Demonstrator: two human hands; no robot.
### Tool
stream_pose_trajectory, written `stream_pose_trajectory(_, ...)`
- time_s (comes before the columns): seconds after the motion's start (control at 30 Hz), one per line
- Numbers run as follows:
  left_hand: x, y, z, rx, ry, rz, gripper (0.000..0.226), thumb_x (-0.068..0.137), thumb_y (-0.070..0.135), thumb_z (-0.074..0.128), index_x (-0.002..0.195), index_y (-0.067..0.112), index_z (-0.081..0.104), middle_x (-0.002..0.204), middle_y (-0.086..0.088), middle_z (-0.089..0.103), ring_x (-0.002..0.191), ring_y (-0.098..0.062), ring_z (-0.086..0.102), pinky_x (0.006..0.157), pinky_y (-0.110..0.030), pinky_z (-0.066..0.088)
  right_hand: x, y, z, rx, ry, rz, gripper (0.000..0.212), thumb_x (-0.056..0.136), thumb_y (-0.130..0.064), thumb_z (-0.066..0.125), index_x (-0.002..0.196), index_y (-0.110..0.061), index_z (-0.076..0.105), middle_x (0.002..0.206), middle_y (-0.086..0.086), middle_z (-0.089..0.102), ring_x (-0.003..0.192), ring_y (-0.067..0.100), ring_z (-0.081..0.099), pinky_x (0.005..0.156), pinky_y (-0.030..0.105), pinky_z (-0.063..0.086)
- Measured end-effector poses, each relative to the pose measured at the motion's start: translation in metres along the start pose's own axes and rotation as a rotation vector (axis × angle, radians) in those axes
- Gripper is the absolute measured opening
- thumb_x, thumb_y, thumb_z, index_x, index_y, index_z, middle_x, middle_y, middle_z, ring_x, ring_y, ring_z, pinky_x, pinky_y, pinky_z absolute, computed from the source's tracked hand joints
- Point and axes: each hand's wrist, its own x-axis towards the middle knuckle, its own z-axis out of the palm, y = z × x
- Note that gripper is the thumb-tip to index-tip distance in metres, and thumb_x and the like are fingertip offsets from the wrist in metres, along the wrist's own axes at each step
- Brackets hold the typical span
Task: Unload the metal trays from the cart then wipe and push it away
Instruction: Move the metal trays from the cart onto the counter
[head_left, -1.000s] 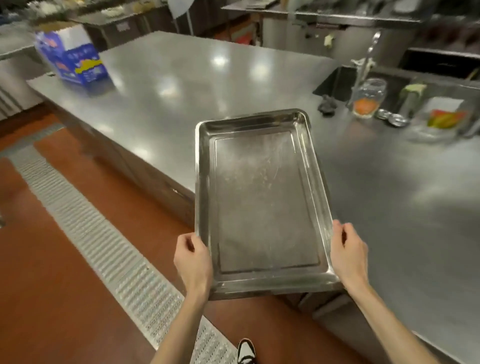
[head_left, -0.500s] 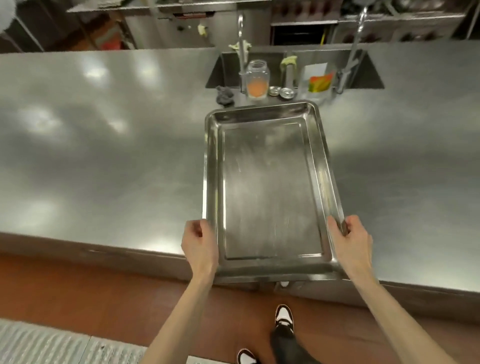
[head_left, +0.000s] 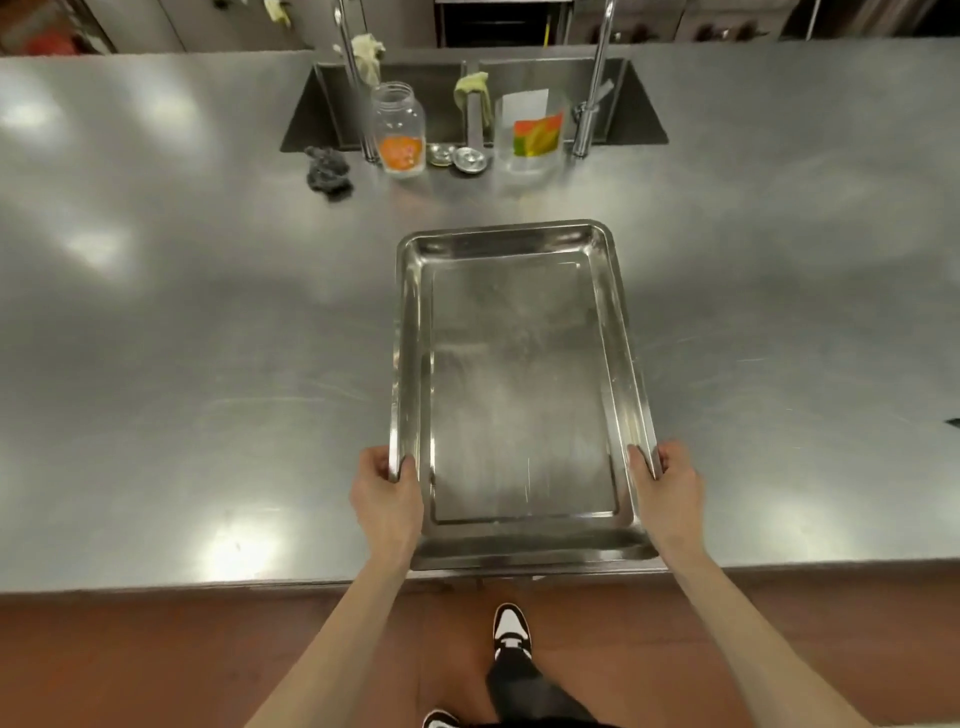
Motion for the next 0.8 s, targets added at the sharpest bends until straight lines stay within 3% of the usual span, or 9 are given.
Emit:
stream_pose_trajectory(0.1,0.004,-0.009,0.013,0.031,-0.010,-0.009,0.007,0.094,0.013,0.068,0.094,0.018,0.062,0.081,-0.005,0.065,0.073,-0.023,0.061,0.066,-0.030,0.046,0.004,0.013,0.006,-0.021,-0.006,0.040,0.036,0.100,-0.023,0.067,0.078,-0.013,0.040,0.059,-0.001,0.037,0.054,0.021,0.034,0.054,0.030,0.036)
stream_pose_trajectory(0.4,0.007,-0.024,0.037,0.095,-0.052,-0.027,0.007,0.094,0.010,0.067,0.097,0.016,0.064,0.081,-0.004,0.067,0.074,-0.021,0.062,0.063,-0.024,0.044,0.007,0.033,0.010,-0.041,-0.044,0.109,0.036,0.102,-0.022,0.066,0.077,-0.015,0.040,0.059,0.000,0.040,0.051,0.018,0.034,0.049,0.033,0.034)
stream_pose_trajectory(0.57,0.006,-0.032,0.046,0.115,-0.071,-0.035,0.007,0.095,0.012,0.069,0.097,0.016,0.064,0.079,-0.006,0.067,0.074,-0.025,0.064,0.063,-0.027,0.046,0.015,0.040,0.011,-0.045,-0.059,0.122,0.034,0.101,-0.021,0.067,0.079,-0.014,0.042,0.059,0.000,0.043,0.052,0.018,0.037,0.050,0.033,0.034)
stream_pose_trajectory(0.8,0.007,-0.035,0.053,0.145,-0.096,-0.039,0.008,0.097,0.014,0.069,0.097,0.016,0.061,0.078,-0.007,0.065,0.069,-0.022,0.060,0.063,-0.029,0.046,0.020,0.044,0.011,-0.054,-0.083,0.150,0.028,0.102,-0.020,0.066,0.083,-0.012,0.046,0.061,-0.002,0.045,0.052,0.014,0.040,0.048,0.023,0.030)
